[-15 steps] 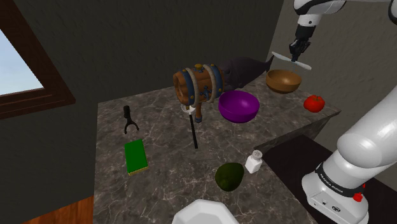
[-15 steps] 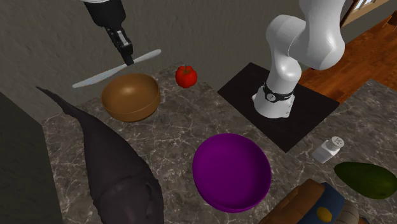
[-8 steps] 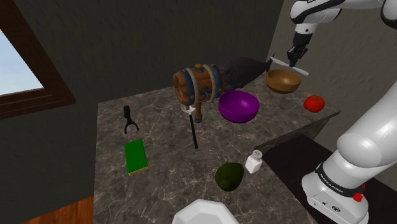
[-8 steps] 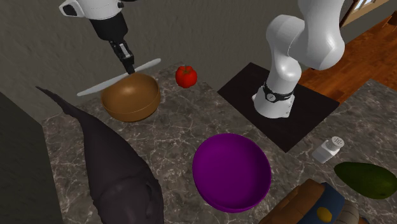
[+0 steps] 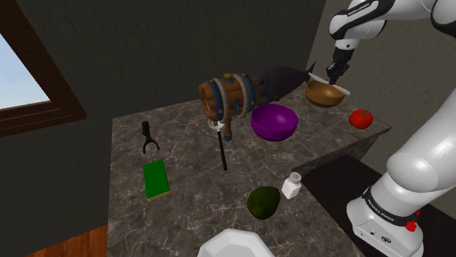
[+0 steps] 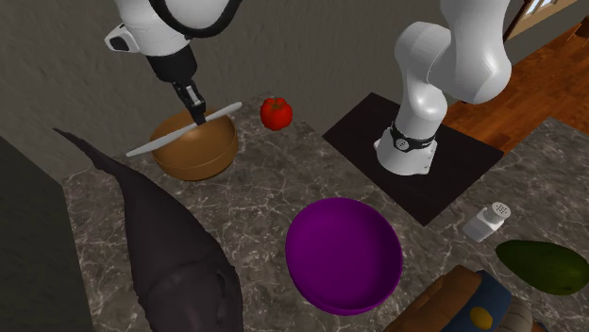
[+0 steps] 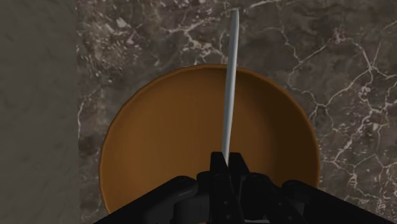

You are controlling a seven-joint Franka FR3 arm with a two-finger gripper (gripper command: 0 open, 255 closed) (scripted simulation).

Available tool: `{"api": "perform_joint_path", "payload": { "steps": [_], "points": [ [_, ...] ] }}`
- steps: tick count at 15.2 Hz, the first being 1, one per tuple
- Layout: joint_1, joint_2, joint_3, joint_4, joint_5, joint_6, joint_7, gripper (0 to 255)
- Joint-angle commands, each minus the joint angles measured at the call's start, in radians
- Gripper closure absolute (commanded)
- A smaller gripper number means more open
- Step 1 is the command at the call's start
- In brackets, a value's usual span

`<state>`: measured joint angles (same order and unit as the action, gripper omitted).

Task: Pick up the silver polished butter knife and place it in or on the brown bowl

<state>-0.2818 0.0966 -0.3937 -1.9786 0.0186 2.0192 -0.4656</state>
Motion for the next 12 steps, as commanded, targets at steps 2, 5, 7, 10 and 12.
{"api": "perform_joint_path", "payload": {
  "steps": [2, 5, 7, 10, 12],
  "points": [
    [-0.001, 0.017, 0.001, -0.016, 0.007, 0.032, -0.004, 255],
    [-0.001, 0.017, 0.001, -0.016, 0.007, 0.032, -0.004, 255],
    [-0.001, 0.017, 0.001, -0.016, 0.007, 0.032, -0.004, 255],
    [-0.001, 0.017, 0.001, -0.016, 0.007, 0.032, -0.004, 0],
    [-0.001, 0.017, 0.001, -0.016, 0.007, 0.032, -0.004, 0]
  ]
}}
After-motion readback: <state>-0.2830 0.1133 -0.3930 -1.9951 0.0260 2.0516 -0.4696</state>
